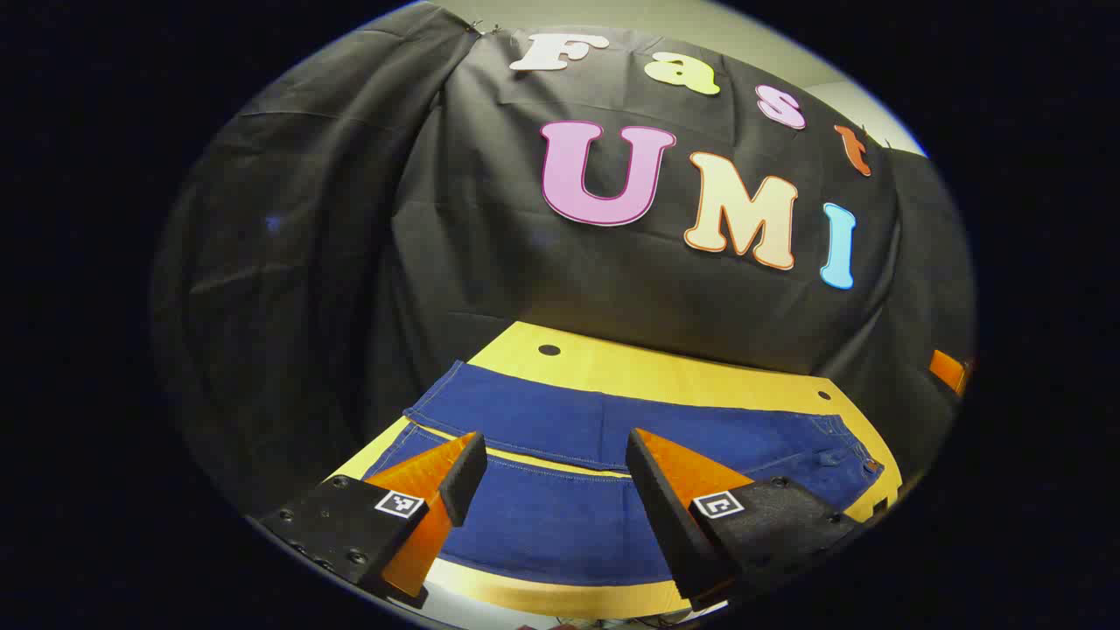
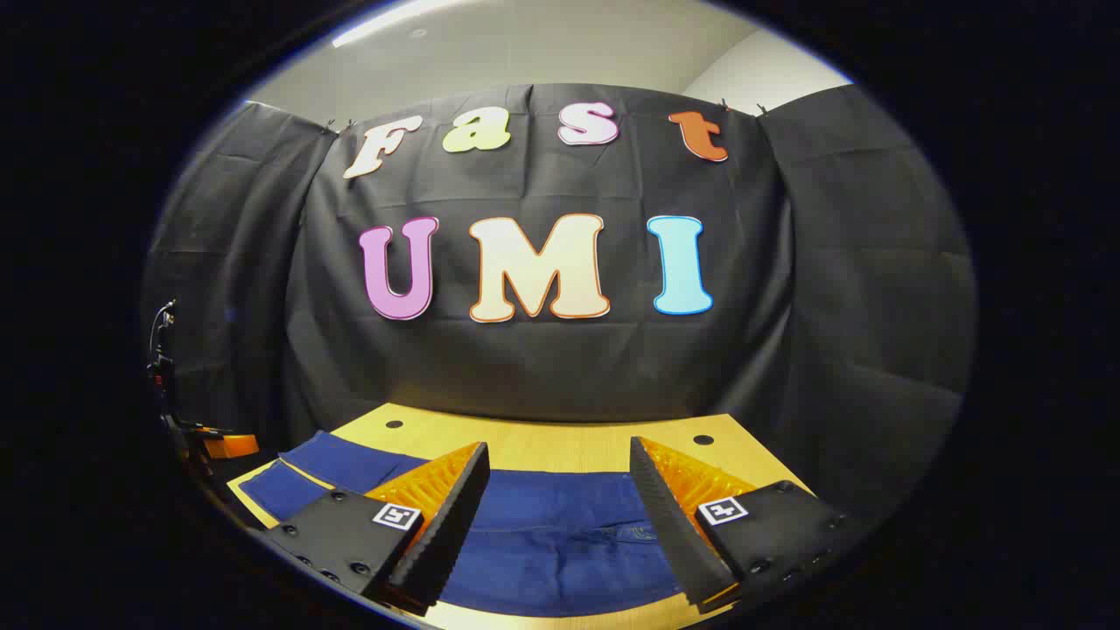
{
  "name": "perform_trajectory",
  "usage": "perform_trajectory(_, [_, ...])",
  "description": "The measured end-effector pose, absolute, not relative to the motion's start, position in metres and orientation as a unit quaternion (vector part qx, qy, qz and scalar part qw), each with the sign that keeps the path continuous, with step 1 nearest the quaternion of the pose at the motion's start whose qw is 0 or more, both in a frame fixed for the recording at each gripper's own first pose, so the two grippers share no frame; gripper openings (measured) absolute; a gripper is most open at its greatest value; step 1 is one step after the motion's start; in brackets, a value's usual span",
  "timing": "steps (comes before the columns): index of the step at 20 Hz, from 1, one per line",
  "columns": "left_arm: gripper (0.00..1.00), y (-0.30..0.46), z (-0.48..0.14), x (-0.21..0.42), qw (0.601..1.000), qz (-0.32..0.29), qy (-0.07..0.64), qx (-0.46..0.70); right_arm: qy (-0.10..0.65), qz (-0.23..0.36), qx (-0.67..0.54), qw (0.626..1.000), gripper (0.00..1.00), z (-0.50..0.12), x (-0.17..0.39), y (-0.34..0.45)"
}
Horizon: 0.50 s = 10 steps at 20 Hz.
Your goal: Grasp the waist and the cuffs of the jeans and fold them to make the two legs overlap; first hold the waist and fold one-third of the jeans toward the cuffs, then hold the cuffs and fold the remaining one-third in the same direction to finish folding.
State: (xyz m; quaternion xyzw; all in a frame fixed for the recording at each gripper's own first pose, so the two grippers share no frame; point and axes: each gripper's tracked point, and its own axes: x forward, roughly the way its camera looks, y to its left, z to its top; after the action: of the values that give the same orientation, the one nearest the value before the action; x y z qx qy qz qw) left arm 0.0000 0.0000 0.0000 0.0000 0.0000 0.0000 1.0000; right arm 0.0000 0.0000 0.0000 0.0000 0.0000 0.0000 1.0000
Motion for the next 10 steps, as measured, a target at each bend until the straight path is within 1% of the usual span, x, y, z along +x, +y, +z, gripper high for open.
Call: perform_trajectory(10, [0.96,0.001,-0.003,-0.006,1.0,-0.003,0.015,0.022,0.018,0.006,-0.003,1.0,0.99,-0.013,-0.005,0.003])
